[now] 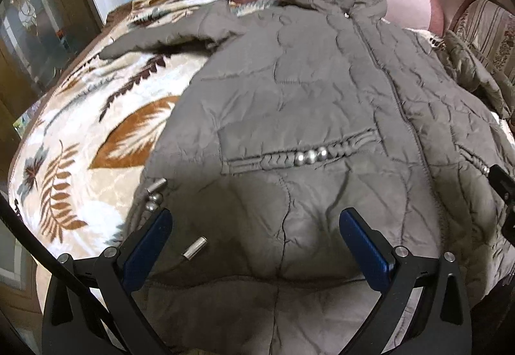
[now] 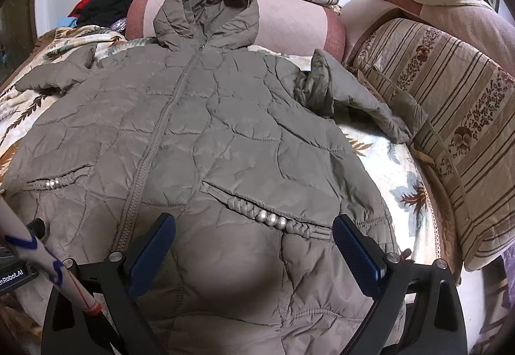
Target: Fold large clothes
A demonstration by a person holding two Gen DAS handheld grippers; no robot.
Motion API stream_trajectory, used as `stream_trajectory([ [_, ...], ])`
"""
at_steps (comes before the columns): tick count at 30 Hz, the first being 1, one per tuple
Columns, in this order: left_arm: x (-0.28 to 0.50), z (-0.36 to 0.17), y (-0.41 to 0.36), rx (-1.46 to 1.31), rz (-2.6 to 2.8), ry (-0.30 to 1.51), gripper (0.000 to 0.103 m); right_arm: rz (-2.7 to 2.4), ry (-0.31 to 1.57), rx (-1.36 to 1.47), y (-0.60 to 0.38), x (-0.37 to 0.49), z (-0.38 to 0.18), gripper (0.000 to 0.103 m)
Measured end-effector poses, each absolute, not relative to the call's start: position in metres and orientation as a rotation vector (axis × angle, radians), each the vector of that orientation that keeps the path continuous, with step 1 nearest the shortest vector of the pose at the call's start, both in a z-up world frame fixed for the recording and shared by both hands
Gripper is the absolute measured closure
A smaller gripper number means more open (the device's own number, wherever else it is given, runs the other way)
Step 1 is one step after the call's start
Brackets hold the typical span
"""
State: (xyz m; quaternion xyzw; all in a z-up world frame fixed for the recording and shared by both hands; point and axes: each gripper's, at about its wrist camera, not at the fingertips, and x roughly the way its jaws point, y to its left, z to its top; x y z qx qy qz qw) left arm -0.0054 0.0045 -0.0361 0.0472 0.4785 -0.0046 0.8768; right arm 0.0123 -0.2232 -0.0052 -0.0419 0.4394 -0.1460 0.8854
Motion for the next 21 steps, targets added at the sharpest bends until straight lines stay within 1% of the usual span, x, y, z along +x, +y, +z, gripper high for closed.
stream_trajectory([
  [9,-0.013,-0.024,0.01,0.067,-0.023,0.978,0.0,-0.298,0.881,-0.076,-0.221,0.005,0.005,0.003],
  [21,-0.015,-0.025,0.016,0.04,-0.018,0.991,0.0,-0.292,0.864,-0.074,-0.217,0.001,0.01,0.003],
])
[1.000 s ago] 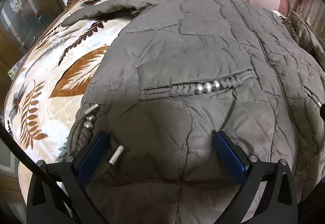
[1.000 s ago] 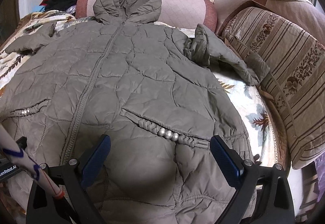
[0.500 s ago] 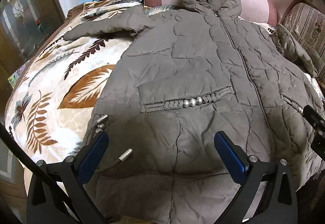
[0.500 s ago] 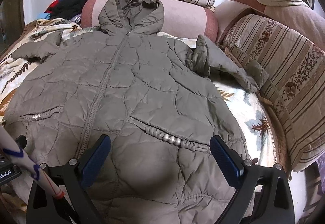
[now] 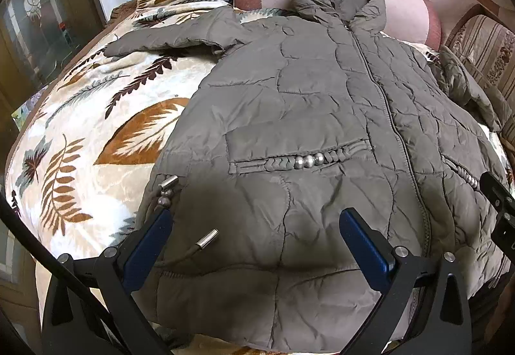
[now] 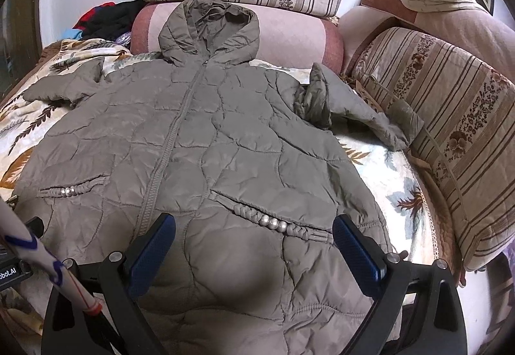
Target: Fold large clothes
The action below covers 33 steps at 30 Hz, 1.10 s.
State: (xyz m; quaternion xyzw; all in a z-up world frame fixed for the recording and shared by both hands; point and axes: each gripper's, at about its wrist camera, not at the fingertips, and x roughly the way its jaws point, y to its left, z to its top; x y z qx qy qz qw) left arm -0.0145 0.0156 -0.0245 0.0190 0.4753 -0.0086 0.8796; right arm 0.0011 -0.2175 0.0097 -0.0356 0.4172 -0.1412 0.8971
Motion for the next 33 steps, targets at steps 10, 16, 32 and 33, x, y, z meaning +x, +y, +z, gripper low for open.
stream_trajectory([
  [10,-0.011,-0.03,0.02,0.031,-0.018,1.006,0.0,-0.29,0.877,-0.069,-0.217,0.004,0.004,0.003],
  [16,-0.007,-0.03,0.022,0.02,-0.02,1.012,0.0,-0.287,0.882,-0.063,-0.217,0.007,0.0,0.003],
  [32,0.034,0.006,0.103,-0.033,0.087,0.924,0.0,-0.266,0.866,-0.053,-0.217,0.021,-0.008,0.003],
  [33,0.041,0.012,0.113,-0.048,0.073,0.918,0.001,-0.266,0.863,-0.052,-0.218,0.022,-0.008,0.003],
])
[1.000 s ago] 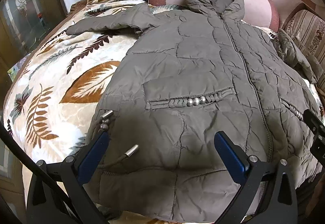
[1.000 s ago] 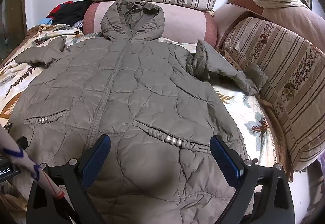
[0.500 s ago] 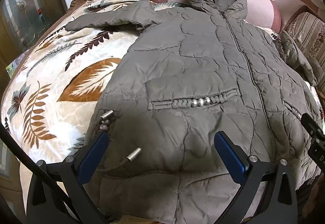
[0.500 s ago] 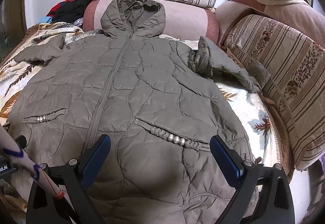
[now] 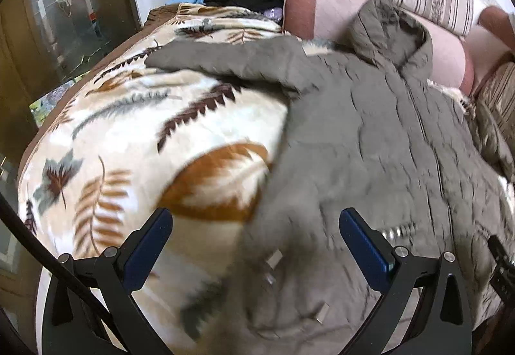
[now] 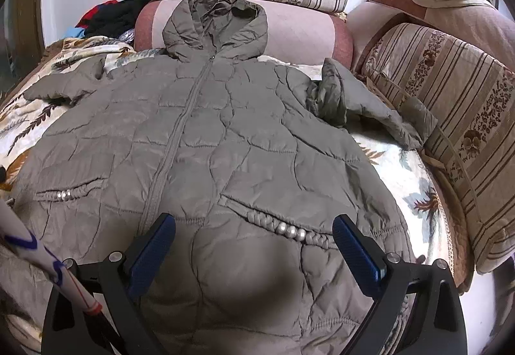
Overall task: Fold large clothes
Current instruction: 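Grasp the sleeve nearest the left tool and fold it across the jacket body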
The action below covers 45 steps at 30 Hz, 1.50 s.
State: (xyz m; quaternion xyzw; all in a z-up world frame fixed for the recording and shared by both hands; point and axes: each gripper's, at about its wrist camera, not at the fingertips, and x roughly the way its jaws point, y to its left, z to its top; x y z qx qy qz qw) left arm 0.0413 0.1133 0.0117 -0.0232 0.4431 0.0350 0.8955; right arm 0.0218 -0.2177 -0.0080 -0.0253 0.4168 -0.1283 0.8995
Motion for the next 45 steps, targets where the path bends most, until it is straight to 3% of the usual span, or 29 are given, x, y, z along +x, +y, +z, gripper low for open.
stream_trajectory([
  [2,0.056,0.023,0.132,-0.081,0.056,0.904,0.008,-0.262,0.852,-0.051,-0.219,0.024,-0.007,0.003],
  [13,0.204,0.057,0.257,-0.295,0.133,0.849,0.008,-0.244,0.88,-0.073,-0.217,0.052,-0.027,0.003],
  [15,0.236,0.048,0.275,-0.337,0.116,0.884,0.013,-0.248,0.891,-0.08,-0.217,0.056,-0.032,0.003],
  [17,0.27,0.03,0.296,-0.401,0.108,0.934,0.034,-0.252,0.904,-0.084,-0.218,0.063,-0.038,0.003],
  [18,0.284,0.02,0.305,-0.445,0.105,0.957,0.035,-0.254,0.911,-0.083,-0.219,0.066,-0.041,0.003],
  [33,0.371,-0.074,0.361,-0.709,0.201,1.02,0.035,-0.235,0.931,-0.119,-0.216,0.094,-0.064,0.003],
  [34,0.373,-0.073,0.36,-0.698,0.212,1.018,0.043,-0.234,0.934,-0.12,-0.216,0.095,-0.065,0.003],
  [35,0.375,-0.071,0.357,-0.683,0.224,1.023,0.063,-0.234,0.937,-0.118,-0.216,0.096,-0.067,0.003],
  [38,0.375,-0.062,0.348,-0.657,0.222,1.034,0.09,-0.231,0.943,-0.094,-0.22,0.098,-0.072,0.001],
  [45,0.344,0.015,0.3,-0.552,0.089,0.926,0.094,-0.224,0.925,-0.068,-0.222,0.096,-0.074,0.001],
])
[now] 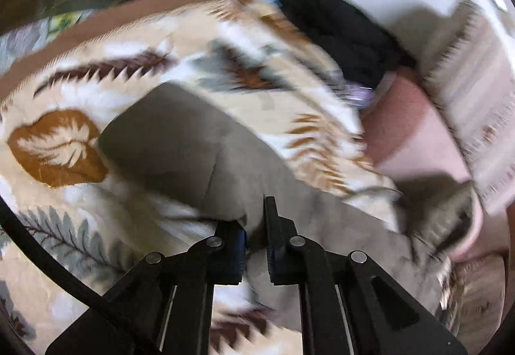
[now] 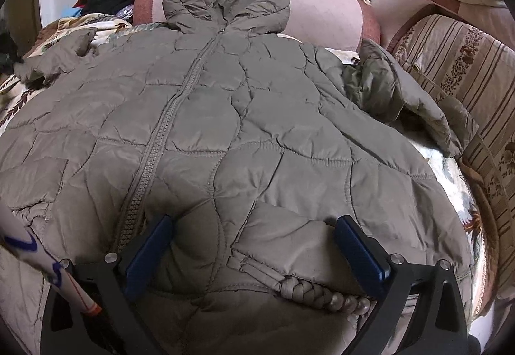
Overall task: Fold large clothes
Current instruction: 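Grasp the sleeve nearest the left tool and fold it across the jacket body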
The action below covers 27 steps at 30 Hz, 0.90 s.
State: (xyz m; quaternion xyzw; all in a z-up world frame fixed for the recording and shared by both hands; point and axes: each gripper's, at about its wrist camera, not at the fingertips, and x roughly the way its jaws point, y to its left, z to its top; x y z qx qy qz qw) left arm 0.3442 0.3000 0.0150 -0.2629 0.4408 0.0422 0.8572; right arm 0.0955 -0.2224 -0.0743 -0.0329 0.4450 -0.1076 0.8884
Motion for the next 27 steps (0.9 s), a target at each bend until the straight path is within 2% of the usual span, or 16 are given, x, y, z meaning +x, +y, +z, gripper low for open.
stream_trajectory([
  [5,0.312,0.074,0.22,-0.448,-0.09,0.865,0.094,-0.211,0.905,-0.033,-0.226,0.088,-0.064,0.001],
  [9,0.282,0.092,0.147,-0.384,-0.264,0.853,0.094,-0.202,0.848,-0.027,-0.228,0.072,-0.043,0.001],
  [15,0.24,0.051,0.04,-0.297,-0.451,0.959,0.094,-0.258,0.794,0.02,-0.248,0.048,-0.019,0.001],
  [18,0.219,0.018,0.002,-0.174,-0.423,1.009,0.088,-0.286,0.787,0.035,-0.26,0.038,-0.013,0.001],
  [21,0.194,0.006,-0.009,-0.11,-0.442,1.013,0.075,-0.301,0.787,0.047,-0.269,0.03,-0.007,0.001],
  [23,0.171,0.005,-0.001,-0.132,-0.459,0.995,0.048,-0.301,0.793,0.054,-0.273,0.029,-0.004,0.001],
  [25,0.146,0.008,0.012,-0.157,-0.436,0.947,0.033,-0.291,0.806,0.074,-0.277,0.031,-0.002,0.001],
  [27,0.124,0.005,0.026,-0.138,-0.371,0.9,0.031,-0.275,0.822,0.104,-0.279,0.038,-0.003,0.001],
])
